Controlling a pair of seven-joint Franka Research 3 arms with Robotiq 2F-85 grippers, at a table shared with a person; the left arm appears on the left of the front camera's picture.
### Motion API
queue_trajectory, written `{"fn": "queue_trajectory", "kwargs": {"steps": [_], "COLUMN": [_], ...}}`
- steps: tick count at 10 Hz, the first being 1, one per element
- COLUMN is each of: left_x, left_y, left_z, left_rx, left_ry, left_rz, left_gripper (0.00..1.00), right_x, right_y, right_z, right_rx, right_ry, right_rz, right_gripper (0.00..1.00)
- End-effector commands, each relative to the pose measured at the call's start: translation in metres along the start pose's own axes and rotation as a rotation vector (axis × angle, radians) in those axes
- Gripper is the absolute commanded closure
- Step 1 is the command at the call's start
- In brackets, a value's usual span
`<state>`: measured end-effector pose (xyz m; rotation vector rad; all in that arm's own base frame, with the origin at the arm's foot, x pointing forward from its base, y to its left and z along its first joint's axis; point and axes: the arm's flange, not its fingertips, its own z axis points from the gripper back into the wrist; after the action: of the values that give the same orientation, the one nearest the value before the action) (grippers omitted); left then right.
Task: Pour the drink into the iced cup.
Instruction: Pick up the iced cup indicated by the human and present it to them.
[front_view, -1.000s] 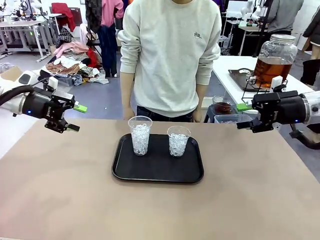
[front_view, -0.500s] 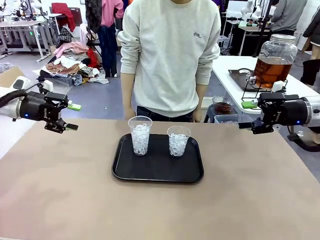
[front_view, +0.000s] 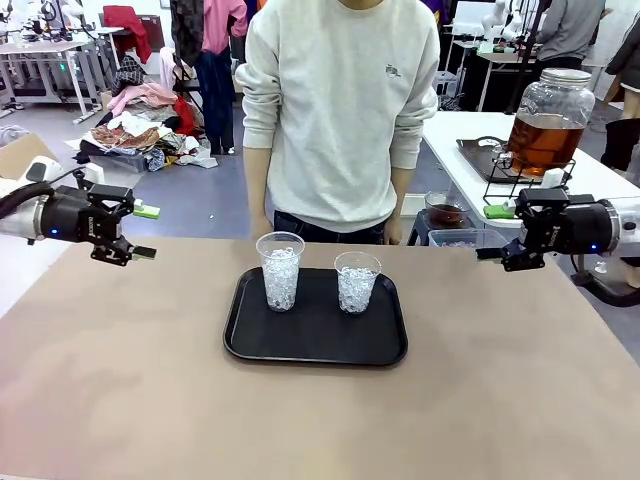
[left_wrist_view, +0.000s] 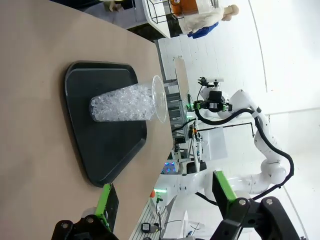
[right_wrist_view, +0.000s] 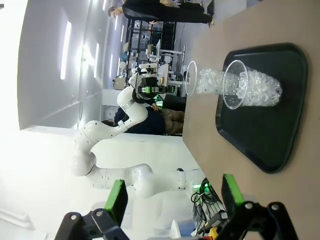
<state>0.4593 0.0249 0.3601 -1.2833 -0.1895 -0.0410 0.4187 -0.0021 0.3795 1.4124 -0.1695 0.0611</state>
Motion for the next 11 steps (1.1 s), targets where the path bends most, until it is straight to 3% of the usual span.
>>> {"fn": "queue_trajectory", "kwargs": {"steps": [1, 11], "left_x": [-0.0017, -0.0017], "left_y": [-0.0024, -0.0024], "left_z": [0.0003, 0.0003], "left_rx": [0.003, 0.003], "left_ry": [0.004, 0.004], "left_rz": [-0.005, -0.005], "left_gripper": [0.00, 0.00], "right_x": [-0.0007, -0.0007], "right_y": [-0.0002, -0.0002], "right_z": [0.0004, 0.0004], "right_rx": [-0.002, -0.002], "right_ry": [-0.005, -0.005], "right_rz": [0.000, 0.000], "right_gripper": [0.00, 0.00]}}
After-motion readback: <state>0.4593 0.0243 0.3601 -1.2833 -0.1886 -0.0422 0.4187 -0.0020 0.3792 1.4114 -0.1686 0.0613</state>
